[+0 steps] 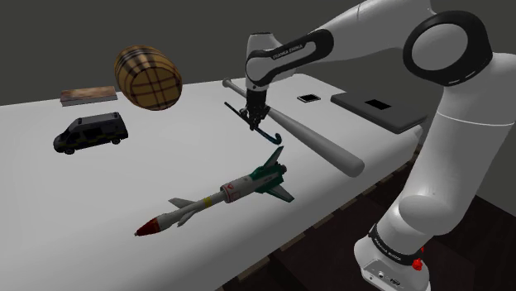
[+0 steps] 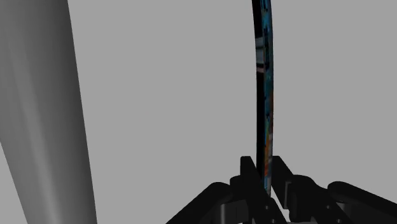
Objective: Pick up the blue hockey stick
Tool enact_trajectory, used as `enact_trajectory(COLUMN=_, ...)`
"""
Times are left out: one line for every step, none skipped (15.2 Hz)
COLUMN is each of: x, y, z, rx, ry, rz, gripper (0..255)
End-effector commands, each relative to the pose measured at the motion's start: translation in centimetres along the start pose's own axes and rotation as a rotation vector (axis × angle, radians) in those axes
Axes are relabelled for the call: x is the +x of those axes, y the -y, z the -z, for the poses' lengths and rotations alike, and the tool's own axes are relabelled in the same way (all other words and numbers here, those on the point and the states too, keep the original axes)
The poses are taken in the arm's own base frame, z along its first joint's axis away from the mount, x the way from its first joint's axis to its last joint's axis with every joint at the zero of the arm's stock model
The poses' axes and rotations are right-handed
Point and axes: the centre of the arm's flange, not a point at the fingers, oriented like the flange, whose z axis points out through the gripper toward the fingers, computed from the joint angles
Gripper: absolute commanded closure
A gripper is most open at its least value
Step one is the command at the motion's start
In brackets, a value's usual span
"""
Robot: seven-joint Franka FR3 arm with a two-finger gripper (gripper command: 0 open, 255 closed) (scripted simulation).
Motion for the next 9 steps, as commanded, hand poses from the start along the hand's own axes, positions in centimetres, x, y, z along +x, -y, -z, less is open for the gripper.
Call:
enact_trajectory(x=0.0, y=0.0, z=1.1, rx=0.000, ry=0.000, rz=0.000, gripper=255)
enact_trajectory(x=0.0, y=0.0, z=1.6, rx=0.000, ry=0.000, rz=0.000, gripper=255)
enact_trajectory(x=0.0, y=0.0, z=2.1, rx=0.000, ry=0.000, rz=0.000, gripper=255)
enact_trajectory(x=0.0, y=-0.1, z=2.6, rx=0.000, ry=0.000, rz=0.000, gripper=255)
enact_trajectory(x=0.0, y=-0.1, z=3.2, rx=0.000, ry=0.000, rz=0.000, gripper=255)
enact_trajectory(x=-0.1, y=-0.1, z=3.7, rx=0.000, ry=0.000, rz=0.000, gripper=255)
enact_trajectory(x=-0.1, y=-0.1, z=4.2, rx=0.000, ry=0.000, rz=0.000, gripper=255)
enact_trajectory(x=-0.1, y=-0.1, z=4.3, rx=0.000, ry=0.000, rz=0.000, gripper=255)
enact_trajectory(x=-0.1, y=-0.1, z=4.3, rx=0.000, ry=0.000, rz=0.000, gripper=255)
